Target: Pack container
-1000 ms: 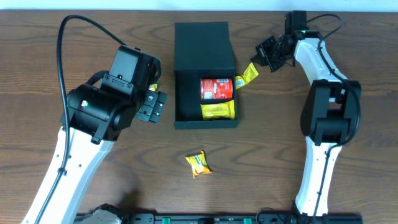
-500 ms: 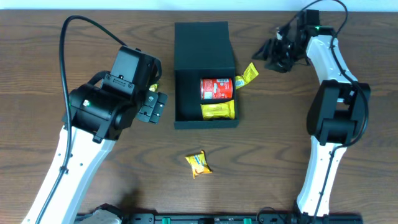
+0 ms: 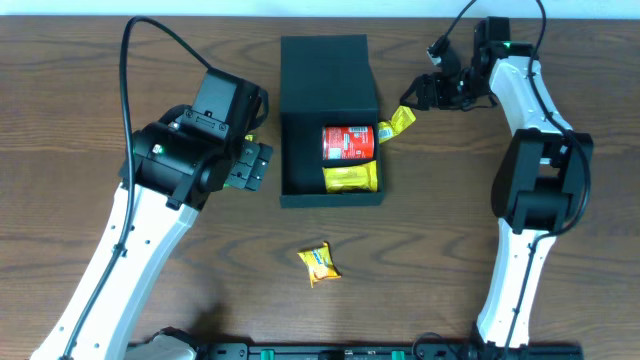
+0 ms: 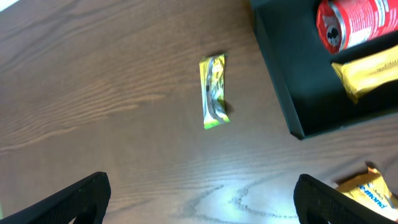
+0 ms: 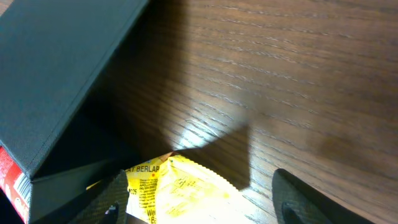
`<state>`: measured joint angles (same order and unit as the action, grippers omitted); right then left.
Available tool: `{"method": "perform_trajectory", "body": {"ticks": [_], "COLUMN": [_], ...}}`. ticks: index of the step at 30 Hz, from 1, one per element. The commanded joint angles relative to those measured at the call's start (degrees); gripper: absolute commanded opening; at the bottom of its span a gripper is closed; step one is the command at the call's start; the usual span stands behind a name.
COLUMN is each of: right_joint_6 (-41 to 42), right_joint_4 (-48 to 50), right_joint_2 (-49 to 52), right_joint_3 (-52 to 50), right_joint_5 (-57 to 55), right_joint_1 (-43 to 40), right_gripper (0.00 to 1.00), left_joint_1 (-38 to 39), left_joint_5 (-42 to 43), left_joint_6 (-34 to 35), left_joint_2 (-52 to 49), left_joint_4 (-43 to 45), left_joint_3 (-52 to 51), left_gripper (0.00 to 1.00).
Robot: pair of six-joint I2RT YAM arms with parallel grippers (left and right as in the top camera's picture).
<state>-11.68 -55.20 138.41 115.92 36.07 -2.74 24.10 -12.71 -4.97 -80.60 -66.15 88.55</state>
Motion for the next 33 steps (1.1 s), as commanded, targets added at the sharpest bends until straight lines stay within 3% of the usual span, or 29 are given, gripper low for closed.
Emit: {"method": "perform_trajectory", "body": {"ticks": [1, 13, 31, 33], "right_joint_6": [-1.25, 5.79, 13.86, 14.03], "right_joint_4": [0.35, 0.83, -3.39, -4.04], "right_joint_2": [0.15, 0.37, 0.37, 0.37], "right_joint_3": [0.52, -0.07, -0.13, -0.13], "right_joint_5": [0.79, -8.96, -15.06, -15.08], "right_joint_1": [1.57, 5.95, 5.81, 5.77], "right_gripper": [0.72, 0.45, 0.37, 0.31], "left_joint_1": [-0.13, -0.13, -0.13, -0.13], "left_joint_5": [-1.44, -1.46, -1.44, -1.44], "left_joint_6": [-0.35, 0.26, 0.26, 0.26], "left_joint_2": [-0.76, -1.07, -1.07, -1.07], "left_joint_4": [1.07, 3.32, 2.51, 2.51], "left_joint_3": [-0.46, -0.44, -0.46, -0.46], "left_gripper": [0.95, 0.96, 0.95, 0.95]}}
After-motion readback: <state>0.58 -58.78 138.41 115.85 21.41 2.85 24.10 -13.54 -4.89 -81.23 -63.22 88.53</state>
